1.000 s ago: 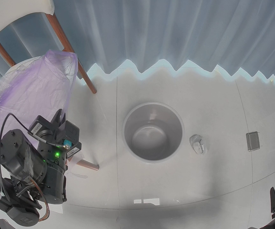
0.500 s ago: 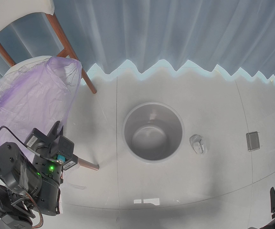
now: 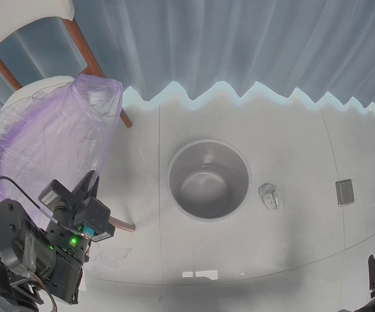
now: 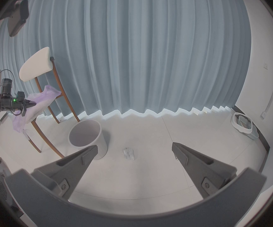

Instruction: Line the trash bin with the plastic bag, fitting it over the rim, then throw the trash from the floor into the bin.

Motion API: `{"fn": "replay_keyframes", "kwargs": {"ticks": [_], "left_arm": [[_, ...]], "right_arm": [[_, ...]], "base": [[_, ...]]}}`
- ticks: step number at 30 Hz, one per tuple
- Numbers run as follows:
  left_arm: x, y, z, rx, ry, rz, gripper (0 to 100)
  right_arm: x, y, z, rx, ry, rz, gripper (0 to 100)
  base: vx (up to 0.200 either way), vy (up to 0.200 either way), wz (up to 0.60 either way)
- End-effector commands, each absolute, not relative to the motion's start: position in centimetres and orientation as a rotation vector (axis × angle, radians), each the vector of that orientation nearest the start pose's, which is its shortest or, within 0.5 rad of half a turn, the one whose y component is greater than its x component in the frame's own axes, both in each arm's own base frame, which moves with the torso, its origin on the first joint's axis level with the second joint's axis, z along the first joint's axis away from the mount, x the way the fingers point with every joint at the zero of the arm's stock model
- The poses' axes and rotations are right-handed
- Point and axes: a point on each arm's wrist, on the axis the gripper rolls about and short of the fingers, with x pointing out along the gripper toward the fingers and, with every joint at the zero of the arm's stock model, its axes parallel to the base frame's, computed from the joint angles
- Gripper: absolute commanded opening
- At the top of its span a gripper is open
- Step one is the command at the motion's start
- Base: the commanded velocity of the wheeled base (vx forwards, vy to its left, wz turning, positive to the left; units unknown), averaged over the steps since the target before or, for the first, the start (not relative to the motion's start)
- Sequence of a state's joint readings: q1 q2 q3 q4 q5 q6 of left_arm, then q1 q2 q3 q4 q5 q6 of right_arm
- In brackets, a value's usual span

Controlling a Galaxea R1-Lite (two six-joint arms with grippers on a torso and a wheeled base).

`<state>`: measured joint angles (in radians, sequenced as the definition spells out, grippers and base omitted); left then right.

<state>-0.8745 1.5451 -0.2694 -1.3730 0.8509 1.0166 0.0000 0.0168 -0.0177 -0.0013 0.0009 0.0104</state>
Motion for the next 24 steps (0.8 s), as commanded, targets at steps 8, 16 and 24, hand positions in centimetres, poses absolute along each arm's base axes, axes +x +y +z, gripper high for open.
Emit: {"fn": "replay_keyframes", "kwargs": {"ticks": [8, 16, 24], "left_arm": [[14.3, -9.7, 20.3, 0.939, 0.058, -0.189, 0], [15.3, -8.3, 20.4, 0.613, 0.086, -0.3, 0], [16.0, -8.4, 21.7, 0.508, 0.03, -0.495, 0]], "right_arm": [[-2.3, 0.0, 7.6, 0.011, -0.003, 0.002, 100], [-2.3, 0.0, 7.6, 0.011, -0.003, 0.002, 100], [-2.3, 0.0, 7.6, 0.011, -0.003, 0.002, 100]], "base": [[0.0, 0.0, 0.0], [0.0, 0.0, 0.0], [0.0, 0.0, 0.0]]}}
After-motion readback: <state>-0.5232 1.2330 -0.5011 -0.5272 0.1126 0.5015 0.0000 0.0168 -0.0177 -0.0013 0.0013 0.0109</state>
